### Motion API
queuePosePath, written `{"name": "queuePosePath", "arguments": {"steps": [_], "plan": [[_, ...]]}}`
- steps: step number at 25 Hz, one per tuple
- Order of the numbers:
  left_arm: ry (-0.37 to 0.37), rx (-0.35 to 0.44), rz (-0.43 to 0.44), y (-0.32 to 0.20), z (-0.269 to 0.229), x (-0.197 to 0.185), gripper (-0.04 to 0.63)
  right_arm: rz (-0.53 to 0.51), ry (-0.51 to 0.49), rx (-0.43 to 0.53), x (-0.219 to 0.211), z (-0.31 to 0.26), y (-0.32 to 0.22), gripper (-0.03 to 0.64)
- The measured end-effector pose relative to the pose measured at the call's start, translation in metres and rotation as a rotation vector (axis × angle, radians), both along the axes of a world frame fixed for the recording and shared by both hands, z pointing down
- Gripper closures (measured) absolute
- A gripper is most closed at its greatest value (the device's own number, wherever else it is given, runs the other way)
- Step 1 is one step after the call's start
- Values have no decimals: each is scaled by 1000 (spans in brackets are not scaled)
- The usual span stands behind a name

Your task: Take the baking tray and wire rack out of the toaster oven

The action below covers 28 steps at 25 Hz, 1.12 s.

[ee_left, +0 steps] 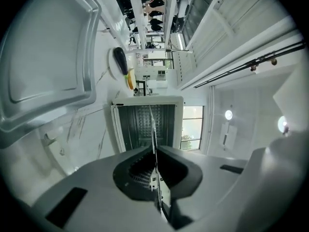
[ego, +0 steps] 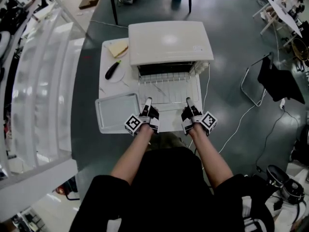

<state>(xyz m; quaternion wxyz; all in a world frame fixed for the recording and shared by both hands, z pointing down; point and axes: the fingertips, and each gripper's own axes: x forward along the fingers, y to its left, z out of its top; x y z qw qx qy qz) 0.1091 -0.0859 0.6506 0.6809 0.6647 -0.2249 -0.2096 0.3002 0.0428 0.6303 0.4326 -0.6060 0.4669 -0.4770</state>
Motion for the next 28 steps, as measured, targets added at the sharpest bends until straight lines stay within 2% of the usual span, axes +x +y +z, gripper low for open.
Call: {"name": "queuePosePath", "arguments": {"steps": [6,11,16,20,24,28], "plan": [[5,9,55,24,0,-31,574,17,14,-3,-36,-2,29,584],[48,6,44,31,-9,-62,574,29,-5,22,-66,-7,33,584],[32,17,17,33,-10,-105,574,5,-13,22,-103,-4,30,584],[39,15,-33,28,-9,-155,574,-61,-21,15,-149,3,15,584],[-28,21,-88,21,4,-214,574,-167,-9,-10,-202,11,-5,584],[-45,5,-144,15,15,-263,574,-263,9,-54,-246,22,-23,584]]}}
